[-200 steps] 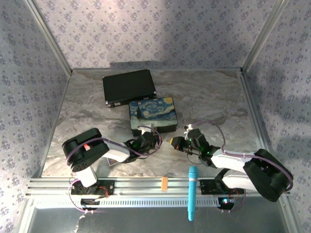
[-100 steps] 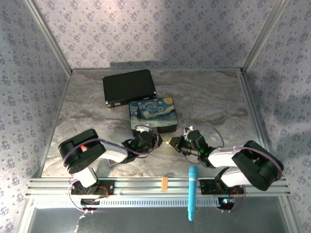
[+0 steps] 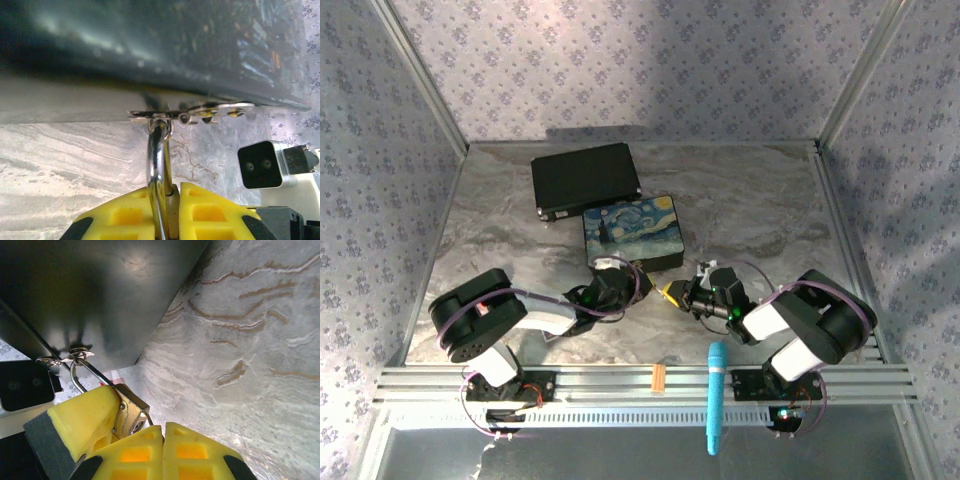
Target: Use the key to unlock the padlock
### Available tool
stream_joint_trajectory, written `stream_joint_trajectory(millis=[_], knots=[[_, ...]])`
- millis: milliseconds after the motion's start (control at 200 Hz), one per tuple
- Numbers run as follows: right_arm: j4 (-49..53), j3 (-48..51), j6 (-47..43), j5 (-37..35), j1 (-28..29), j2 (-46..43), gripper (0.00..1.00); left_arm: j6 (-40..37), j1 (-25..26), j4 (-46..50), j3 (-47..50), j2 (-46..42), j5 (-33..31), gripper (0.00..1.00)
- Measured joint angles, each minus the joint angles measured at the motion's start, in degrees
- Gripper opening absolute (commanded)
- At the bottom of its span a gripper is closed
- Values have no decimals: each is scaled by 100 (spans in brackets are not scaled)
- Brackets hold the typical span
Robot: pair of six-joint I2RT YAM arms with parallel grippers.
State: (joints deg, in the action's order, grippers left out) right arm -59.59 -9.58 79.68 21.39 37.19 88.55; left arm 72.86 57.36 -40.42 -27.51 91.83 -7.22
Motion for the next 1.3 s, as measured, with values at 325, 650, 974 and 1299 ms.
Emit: stream_joint_trajectory(millis=[325, 650, 974, 1299], knots=[[-1123, 37, 374, 44, 2, 772, 0, 74, 0, 28, 0, -24, 13, 14], [-1353, 378, 654, -278, 90, 739, 0, 468, 0, -372, 74, 17, -197, 14], [-1344, 468, 892, -927, 297, 122, 0, 776, 0, -780, 129, 83, -485, 14], [-1268, 299, 907, -1032, 299, 26, 0, 848, -7, -643, 109, 7, -481, 14]])
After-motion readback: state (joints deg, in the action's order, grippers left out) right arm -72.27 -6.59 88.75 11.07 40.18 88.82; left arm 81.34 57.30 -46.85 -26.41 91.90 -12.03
